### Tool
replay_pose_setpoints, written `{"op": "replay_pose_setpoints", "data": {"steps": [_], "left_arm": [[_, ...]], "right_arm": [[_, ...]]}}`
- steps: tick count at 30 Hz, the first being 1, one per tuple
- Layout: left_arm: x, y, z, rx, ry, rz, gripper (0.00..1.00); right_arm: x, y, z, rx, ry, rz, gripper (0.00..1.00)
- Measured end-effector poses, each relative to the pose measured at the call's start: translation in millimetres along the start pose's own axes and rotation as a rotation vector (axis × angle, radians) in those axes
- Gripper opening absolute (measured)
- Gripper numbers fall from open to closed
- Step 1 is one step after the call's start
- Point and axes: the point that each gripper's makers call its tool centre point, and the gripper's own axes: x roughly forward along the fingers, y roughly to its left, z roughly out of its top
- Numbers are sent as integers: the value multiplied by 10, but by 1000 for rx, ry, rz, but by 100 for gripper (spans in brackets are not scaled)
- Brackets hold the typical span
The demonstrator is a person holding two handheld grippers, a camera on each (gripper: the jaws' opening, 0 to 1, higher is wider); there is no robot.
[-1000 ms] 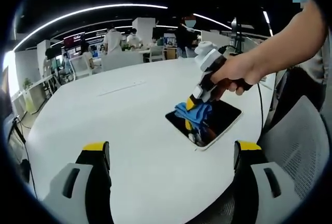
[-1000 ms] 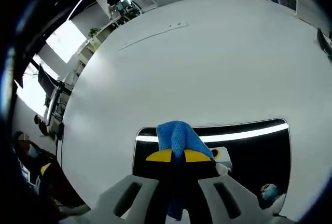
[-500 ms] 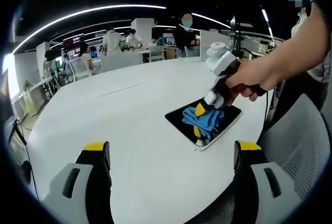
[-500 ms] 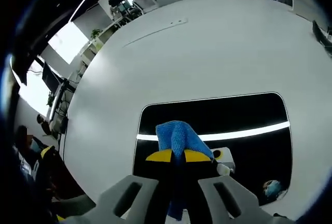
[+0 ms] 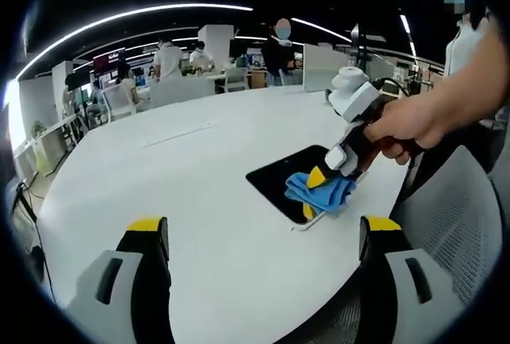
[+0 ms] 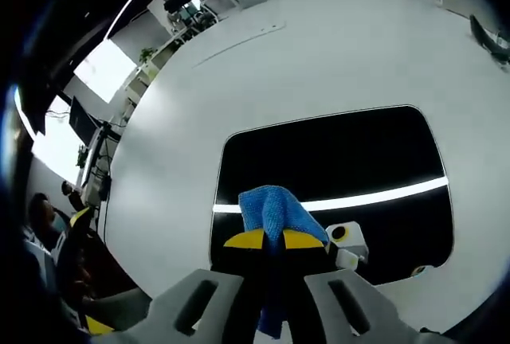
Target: Wipe the mirror surface with the cleaning cloth until all visible marks leave the cleaned area.
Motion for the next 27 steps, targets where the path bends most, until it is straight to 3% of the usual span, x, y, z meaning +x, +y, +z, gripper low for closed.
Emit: {"op": "replay_pose_setpoints", "data": {"steps": [6, 27], "left_arm": [[10, 2, 20, -18, -11, 3, 99], [-19, 178, -40, 52, -1, 88, 99]], "right_arm": [[-39, 29, -100, -6, 18, 12, 0], [-104, 63, -250, -28, 39, 44, 0]]}}
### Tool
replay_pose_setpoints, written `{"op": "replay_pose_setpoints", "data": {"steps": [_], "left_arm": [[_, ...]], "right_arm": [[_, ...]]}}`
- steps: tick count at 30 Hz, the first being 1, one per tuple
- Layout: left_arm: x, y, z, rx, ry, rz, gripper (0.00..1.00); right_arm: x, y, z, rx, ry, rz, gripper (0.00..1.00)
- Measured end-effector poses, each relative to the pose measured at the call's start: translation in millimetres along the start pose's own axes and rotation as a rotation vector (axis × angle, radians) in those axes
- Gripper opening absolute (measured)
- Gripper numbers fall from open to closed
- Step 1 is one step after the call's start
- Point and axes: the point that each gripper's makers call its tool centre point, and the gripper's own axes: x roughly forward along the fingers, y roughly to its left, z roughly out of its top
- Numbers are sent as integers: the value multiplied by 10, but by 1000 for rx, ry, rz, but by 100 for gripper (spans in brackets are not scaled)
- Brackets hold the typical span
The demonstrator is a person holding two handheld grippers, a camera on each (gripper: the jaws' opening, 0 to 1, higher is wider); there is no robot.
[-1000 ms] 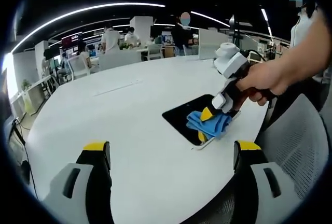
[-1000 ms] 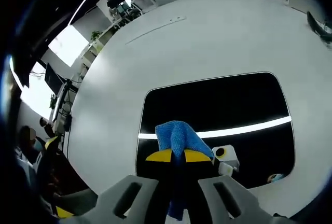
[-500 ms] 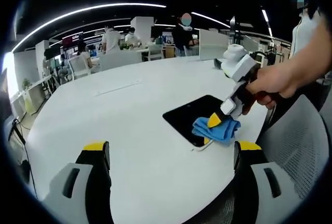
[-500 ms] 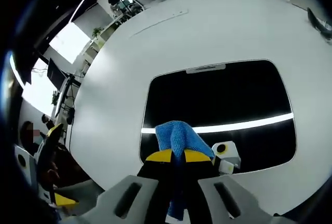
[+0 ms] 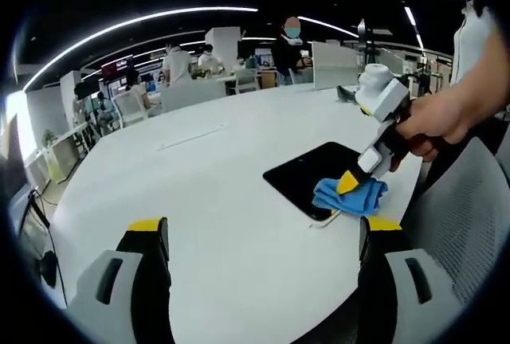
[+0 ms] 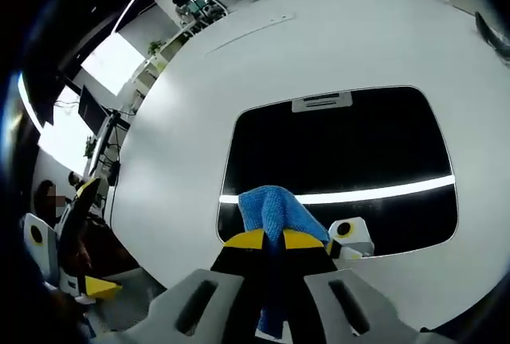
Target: Wipe the mirror surface with the cleaning cloth until all visible marks leave the cleaned area.
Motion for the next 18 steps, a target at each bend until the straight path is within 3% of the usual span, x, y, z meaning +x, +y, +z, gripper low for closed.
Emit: {"op": "replay_pose_setpoints", "data": {"steps": [3, 18], "left_arm": [[-7, 8, -24, -3, 11, 2, 98], [8, -12, -59, 13, 30, -12, 99]], "right_arm": [[-8, 37, -32, 31, 10, 11, 0], [-3, 46, -45, 4, 18, 34, 0]]}}
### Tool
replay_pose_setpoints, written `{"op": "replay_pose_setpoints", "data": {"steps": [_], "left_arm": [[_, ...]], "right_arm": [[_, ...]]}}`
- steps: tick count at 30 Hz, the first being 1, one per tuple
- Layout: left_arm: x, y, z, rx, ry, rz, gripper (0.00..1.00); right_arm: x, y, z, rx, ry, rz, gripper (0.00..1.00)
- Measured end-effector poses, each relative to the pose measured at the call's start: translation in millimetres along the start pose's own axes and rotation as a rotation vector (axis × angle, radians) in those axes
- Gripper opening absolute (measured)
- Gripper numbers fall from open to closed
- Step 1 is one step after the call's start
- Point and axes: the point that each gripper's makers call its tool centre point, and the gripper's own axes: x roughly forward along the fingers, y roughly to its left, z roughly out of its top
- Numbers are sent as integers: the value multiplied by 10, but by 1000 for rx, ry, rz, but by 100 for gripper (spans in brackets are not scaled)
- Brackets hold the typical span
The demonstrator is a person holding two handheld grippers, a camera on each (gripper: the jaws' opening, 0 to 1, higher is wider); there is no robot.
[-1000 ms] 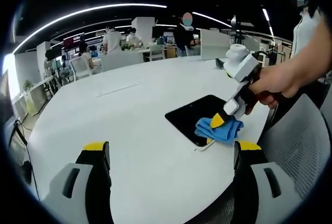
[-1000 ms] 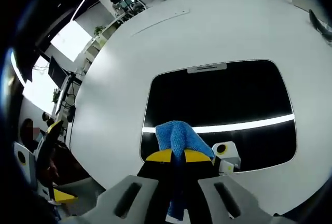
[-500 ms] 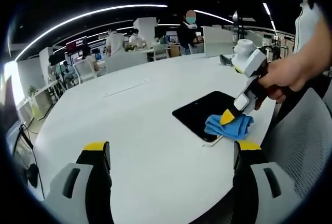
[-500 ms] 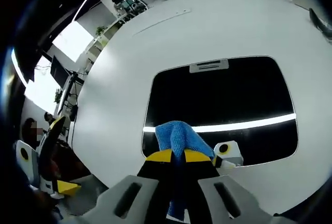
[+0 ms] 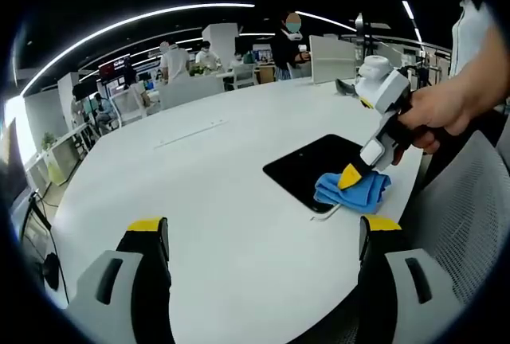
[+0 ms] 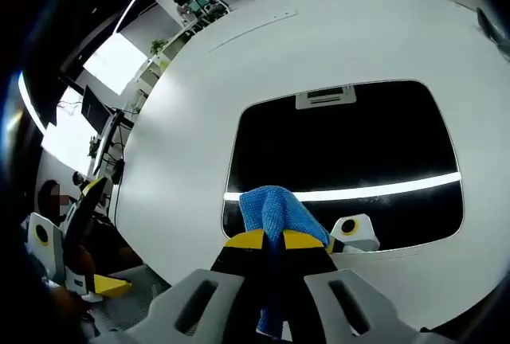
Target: Wipe the mirror surface with the cleaning cloth until all visible marks leave the cleaned area.
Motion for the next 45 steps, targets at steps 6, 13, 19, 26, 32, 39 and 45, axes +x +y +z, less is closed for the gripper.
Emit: {"op": "replay_pose_setpoints", "data": {"steps": [6, 13, 19, 26, 32, 39, 45], "left_arm": [[-2, 17, 21, 6, -15, 4, 99], [-6, 20, 36, 7, -21, 8, 99], [-4, 17, 33, 7, -20, 7, 99], [-9, 25, 44, 9, -24, 11, 99], [-9, 28, 39, 10, -23, 12, 99], [0, 18, 14, 19, -7, 12, 99], [-8, 9, 45, 26, -22, 9, 99]], "right_arm": [[-29, -62, 11, -15, 5, -3, 0], [-60, -144, 31, -3, 3, -7, 0], [-91, -199, 38, -7, -2, -17, 0], [-145, -326, 54, -3, -4, -33, 0], [-145, -317, 50, -13, -1, -37, 0], [-164, -352, 44, -14, -2, -27, 1], [-162, -338, 45, -40, 3, -31, 1]]}}
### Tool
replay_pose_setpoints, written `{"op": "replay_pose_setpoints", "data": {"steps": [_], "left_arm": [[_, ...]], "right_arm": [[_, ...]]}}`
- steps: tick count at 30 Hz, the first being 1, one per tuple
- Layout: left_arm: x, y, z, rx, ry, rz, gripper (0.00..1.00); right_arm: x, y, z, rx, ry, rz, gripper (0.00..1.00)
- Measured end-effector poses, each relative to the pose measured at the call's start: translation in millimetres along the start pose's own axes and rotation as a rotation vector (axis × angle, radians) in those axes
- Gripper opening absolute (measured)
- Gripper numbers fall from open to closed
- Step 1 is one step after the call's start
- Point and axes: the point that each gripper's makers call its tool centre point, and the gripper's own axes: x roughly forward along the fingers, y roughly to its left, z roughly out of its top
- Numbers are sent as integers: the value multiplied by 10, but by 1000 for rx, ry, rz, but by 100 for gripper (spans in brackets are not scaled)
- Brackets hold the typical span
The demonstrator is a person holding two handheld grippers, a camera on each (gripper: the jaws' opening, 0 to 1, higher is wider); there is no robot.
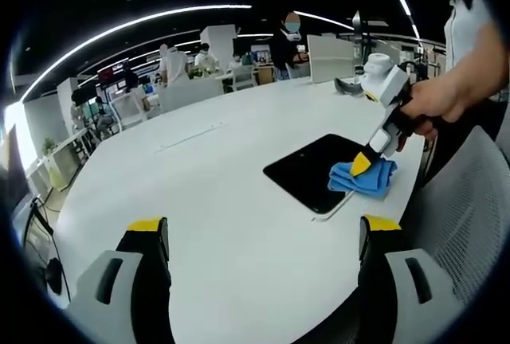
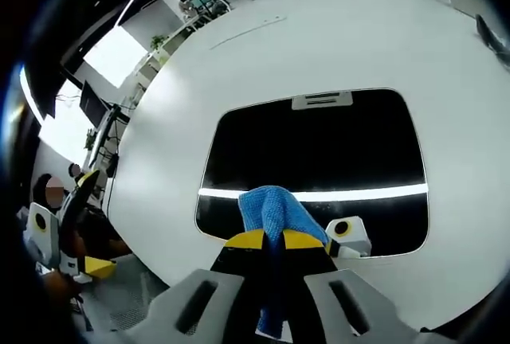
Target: Wipe the mirror surface with the cleaning cloth until all visible marks leave the cleaned area.
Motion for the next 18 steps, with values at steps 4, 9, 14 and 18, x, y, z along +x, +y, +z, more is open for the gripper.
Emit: {"op": "replay_pose_setpoints", "data": {"steps": [4, 9, 14, 18], "left_arm": [[-4, 28, -17, -30, 15, 8, 99], [-18, 17, 26, -27, -2, 8, 99], [-16, 21, 33, -25, -7, 10, 99], [-15, 21, 29, -24, -4, 11, 99]], "right_arm": [[7, -2, 4, 0, -1, -3, 1], [9, -32, 40, -11, -9, -16, 0], [30, -52, 87, -50, -20, -33, 0], [51, -67, 148, -52, -28, -35, 0]]}}
